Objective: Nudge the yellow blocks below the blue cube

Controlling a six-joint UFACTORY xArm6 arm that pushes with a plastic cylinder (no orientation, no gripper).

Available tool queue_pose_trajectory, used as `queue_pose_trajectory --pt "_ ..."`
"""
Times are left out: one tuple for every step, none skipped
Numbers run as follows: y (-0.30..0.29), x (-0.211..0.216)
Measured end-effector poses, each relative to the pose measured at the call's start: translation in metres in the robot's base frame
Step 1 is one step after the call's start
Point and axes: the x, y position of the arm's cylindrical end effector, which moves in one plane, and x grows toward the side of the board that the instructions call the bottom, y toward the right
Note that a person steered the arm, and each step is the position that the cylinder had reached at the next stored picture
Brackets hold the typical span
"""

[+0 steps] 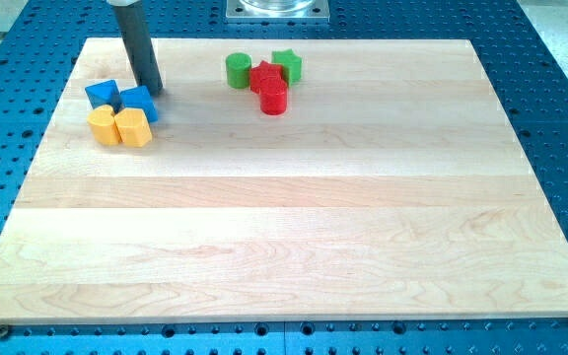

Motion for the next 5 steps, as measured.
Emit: queue_pose_trajectory --pt "0.012 0.008" --pt "0.012 0.008" --pt "0.013 0.015" --pt "0.013 -0.031" --pt "0.048 -0.069"
